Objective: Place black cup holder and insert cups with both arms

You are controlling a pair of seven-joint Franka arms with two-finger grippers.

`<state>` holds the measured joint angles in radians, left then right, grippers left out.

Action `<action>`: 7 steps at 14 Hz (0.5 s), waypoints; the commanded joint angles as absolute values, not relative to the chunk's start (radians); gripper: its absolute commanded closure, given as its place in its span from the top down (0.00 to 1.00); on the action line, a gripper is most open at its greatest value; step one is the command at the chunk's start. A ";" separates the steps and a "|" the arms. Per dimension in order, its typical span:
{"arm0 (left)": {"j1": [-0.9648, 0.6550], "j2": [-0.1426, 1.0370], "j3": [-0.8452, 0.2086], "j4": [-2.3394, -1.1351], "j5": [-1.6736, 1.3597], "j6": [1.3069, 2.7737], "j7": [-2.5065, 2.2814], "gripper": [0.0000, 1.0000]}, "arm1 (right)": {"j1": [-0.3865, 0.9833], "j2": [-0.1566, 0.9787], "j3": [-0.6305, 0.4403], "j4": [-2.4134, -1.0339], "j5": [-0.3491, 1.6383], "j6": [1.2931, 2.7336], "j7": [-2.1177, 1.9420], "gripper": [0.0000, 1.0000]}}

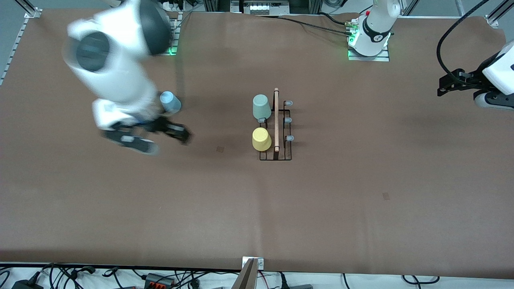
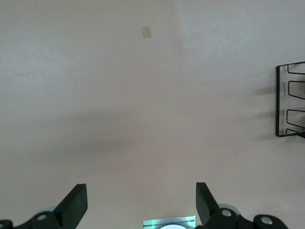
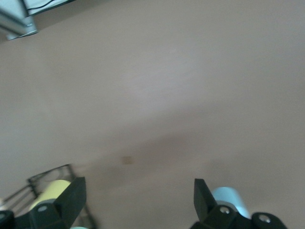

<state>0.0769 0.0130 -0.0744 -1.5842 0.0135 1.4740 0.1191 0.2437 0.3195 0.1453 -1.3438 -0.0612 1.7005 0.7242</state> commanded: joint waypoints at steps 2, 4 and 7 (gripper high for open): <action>0.081 0.012 -0.100 -1.568 0.012 1.463 0.094 1.00 | 0.023 0.201 0.166 -1.410 -0.049 1.615 0.441 1.00; 0.081 0.011 -0.100 -1.568 0.011 1.462 0.092 1.00 | -0.024 0.169 0.128 -1.410 -0.051 1.612 0.362 1.00; 0.081 0.011 -0.101 -1.566 0.012 1.462 0.092 1.00 | -0.031 0.138 0.081 -1.408 -0.066 1.540 0.197 1.00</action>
